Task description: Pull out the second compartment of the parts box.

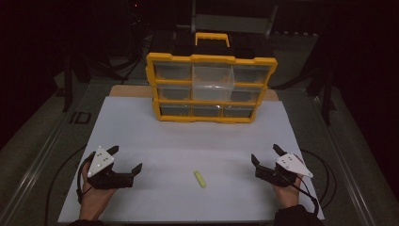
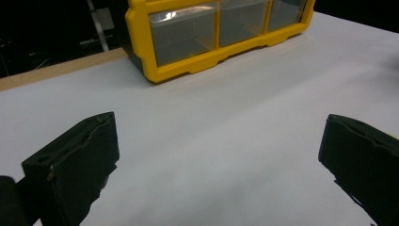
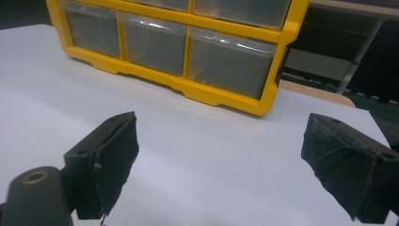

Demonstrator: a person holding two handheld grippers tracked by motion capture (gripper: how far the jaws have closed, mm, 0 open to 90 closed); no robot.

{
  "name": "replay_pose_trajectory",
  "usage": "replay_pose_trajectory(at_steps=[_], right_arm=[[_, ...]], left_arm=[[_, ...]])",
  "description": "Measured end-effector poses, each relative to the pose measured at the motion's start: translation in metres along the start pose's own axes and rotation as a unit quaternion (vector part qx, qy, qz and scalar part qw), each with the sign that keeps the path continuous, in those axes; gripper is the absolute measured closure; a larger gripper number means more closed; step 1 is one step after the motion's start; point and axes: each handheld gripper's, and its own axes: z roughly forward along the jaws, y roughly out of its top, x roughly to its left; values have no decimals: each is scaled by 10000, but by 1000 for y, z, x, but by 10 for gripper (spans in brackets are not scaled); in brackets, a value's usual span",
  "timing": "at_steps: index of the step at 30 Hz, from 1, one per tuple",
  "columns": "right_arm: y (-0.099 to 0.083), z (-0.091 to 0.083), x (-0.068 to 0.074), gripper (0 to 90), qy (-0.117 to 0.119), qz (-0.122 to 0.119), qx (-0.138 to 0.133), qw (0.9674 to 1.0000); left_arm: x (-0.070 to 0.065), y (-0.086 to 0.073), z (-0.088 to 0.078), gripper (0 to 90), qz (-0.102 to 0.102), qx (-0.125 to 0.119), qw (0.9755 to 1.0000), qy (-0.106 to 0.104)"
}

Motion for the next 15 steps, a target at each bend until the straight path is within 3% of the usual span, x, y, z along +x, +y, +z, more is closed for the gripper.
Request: replay_pose_trajectory(at_steps=[15], right_arm=[[0, -2, -2, 112, -8, 78, -71, 9999]], left_arm=[[0, 16, 11, 0, 252, 260, 9989, -280]])
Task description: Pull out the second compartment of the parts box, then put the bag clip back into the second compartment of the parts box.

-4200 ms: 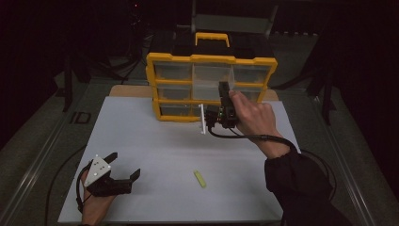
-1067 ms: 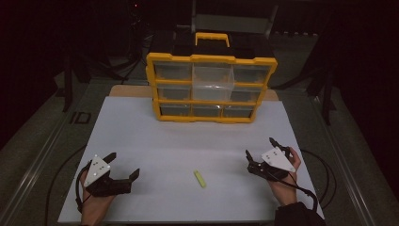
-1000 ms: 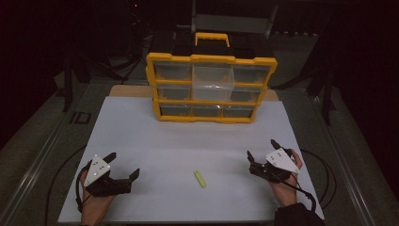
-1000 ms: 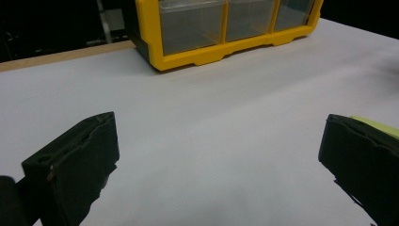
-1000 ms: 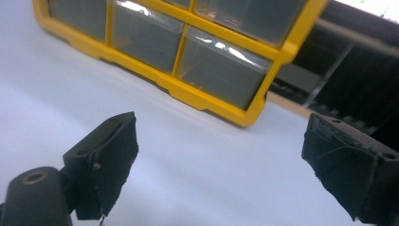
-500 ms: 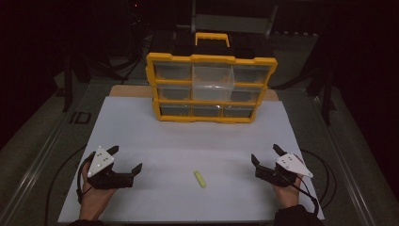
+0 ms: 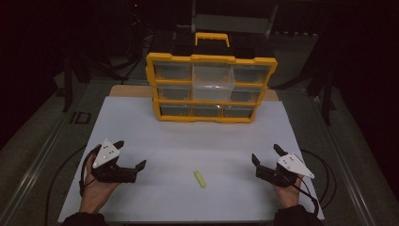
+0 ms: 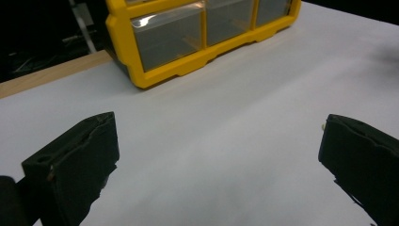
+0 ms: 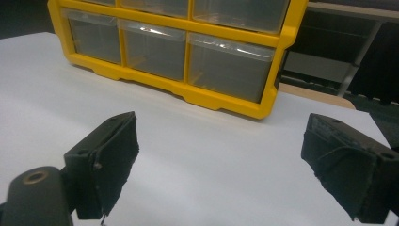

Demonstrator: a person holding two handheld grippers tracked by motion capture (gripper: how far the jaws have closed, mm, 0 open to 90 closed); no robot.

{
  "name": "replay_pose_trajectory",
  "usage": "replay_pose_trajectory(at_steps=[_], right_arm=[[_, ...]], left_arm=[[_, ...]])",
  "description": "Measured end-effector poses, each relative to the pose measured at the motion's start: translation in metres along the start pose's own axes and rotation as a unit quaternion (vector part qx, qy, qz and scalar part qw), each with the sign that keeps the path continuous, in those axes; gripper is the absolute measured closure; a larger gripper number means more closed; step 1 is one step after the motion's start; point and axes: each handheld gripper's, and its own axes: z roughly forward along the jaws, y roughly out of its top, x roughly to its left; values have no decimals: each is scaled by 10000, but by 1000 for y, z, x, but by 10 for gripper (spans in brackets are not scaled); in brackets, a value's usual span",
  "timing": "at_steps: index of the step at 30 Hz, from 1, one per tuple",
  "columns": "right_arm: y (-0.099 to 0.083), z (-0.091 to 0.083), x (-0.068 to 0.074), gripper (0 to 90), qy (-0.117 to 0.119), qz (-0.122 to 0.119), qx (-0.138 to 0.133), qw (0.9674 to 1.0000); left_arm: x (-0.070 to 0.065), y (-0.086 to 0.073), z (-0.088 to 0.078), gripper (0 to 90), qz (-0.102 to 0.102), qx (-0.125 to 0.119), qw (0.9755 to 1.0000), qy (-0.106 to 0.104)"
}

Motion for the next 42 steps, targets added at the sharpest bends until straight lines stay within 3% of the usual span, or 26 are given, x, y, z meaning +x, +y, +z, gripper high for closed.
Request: replay_pose_trajectory(at_steps=[24, 34, 42], right_arm=[[-1, 0, 0, 113, 24, -15, 12, 10000], [-1, -1, -1, 113, 24, -15, 5, 10000], [-1, -1, -1, 112, 55, -12, 21, 10000]], left_arm=[[-10, 22, 19, 0, 365, 149, 9987, -337], [-18, 37, 31, 0, 563, 238, 9962, -617], [-20, 46, 43, 0, 609, 443, 9924, -970]])
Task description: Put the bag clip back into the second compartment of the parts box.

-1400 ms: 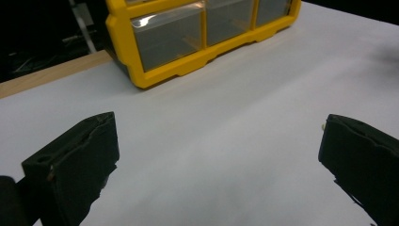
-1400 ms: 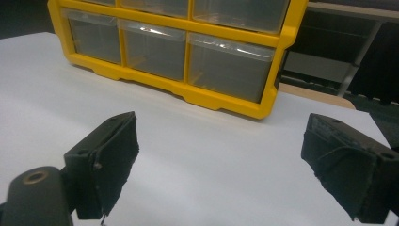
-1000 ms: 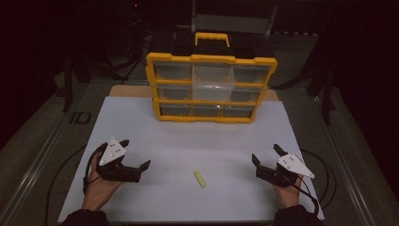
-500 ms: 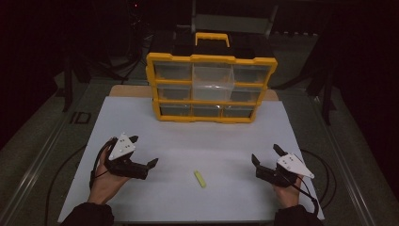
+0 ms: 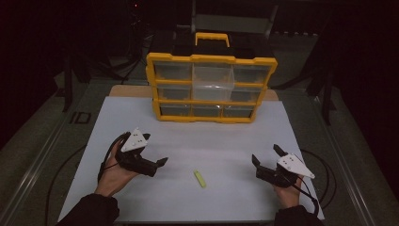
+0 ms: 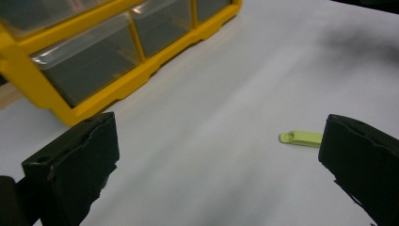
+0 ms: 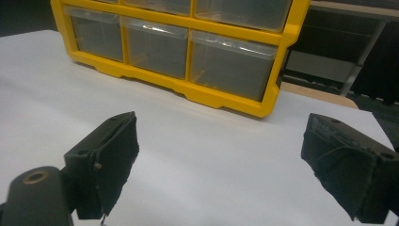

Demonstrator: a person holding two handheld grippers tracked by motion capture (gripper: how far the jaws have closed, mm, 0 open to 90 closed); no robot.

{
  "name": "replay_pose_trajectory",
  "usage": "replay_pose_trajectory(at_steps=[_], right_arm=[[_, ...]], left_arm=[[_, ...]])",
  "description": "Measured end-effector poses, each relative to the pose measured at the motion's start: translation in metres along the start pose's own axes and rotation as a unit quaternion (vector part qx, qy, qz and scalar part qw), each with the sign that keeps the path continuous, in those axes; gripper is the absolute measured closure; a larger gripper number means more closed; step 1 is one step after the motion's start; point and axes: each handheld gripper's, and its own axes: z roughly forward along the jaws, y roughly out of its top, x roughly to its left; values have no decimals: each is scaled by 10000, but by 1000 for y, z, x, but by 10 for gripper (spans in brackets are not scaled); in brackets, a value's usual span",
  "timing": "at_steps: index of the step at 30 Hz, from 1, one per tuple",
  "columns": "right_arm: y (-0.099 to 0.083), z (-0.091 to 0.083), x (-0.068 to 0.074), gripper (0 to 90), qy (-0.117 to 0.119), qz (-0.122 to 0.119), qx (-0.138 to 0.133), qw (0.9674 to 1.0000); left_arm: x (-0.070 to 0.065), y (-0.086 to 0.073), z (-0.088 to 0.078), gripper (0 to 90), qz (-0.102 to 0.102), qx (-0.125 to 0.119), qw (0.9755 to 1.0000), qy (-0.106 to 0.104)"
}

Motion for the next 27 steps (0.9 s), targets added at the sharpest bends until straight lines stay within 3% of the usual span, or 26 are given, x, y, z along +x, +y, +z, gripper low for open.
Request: replay_pose_trajectory(at_steps=[16, 27], right_arm=[[-1, -1, -1, 113, 21, 11, 17, 10000], [-1, -1, -1, 113, 38, 15, 8, 10000]], left_arm=[[-4, 16, 20, 0, 177, 271, 9987, -385], [-9, 24, 33, 0, 318, 471, 9964, -634]])
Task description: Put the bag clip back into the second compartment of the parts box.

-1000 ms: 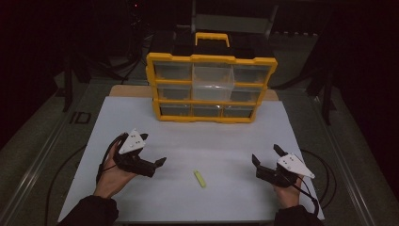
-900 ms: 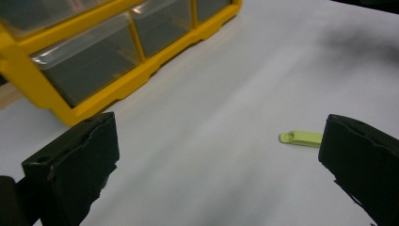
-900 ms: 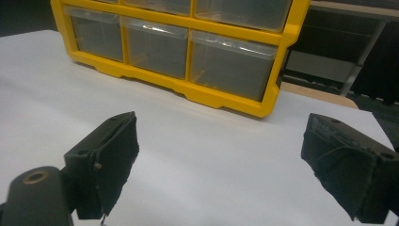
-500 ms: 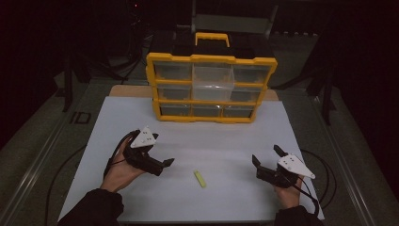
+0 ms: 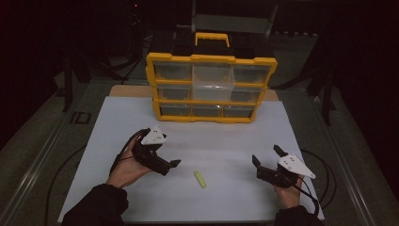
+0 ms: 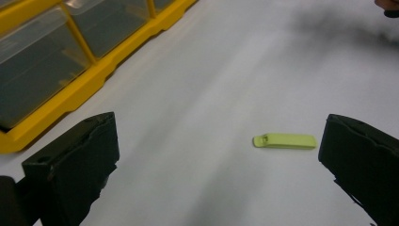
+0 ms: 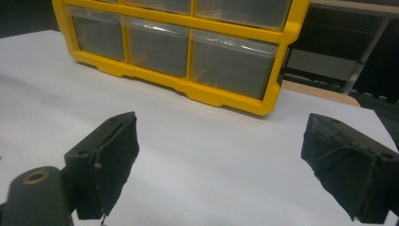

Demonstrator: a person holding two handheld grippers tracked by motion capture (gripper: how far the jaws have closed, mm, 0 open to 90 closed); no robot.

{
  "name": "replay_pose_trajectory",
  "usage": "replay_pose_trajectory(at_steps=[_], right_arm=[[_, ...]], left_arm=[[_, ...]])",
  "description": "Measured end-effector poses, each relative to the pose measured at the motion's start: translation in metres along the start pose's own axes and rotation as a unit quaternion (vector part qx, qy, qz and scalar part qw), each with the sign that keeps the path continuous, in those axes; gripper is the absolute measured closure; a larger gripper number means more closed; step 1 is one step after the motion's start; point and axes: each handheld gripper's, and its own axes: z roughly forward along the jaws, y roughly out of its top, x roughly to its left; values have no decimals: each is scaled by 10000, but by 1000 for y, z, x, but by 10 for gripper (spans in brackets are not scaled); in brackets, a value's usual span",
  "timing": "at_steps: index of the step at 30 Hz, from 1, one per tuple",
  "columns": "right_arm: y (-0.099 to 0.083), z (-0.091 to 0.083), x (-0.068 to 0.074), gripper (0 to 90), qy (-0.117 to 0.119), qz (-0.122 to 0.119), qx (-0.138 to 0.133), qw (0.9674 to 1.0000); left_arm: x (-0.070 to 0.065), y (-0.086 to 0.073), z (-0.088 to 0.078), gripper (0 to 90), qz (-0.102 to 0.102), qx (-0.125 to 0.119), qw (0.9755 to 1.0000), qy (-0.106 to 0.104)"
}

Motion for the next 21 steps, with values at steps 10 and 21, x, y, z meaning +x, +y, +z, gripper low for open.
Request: replay_pose_trajectory(at_steps=[10, 21], right_arm=[[0, -1, -1, 113, 7, 63, 1, 10000], [0, -1, -1, 113, 15, 65, 5, 10000]], left_arm=[[0, 8, 9, 0, 151, 152, 9996, -156], [-4, 17, 25, 0, 361, 303, 9981, -401]])
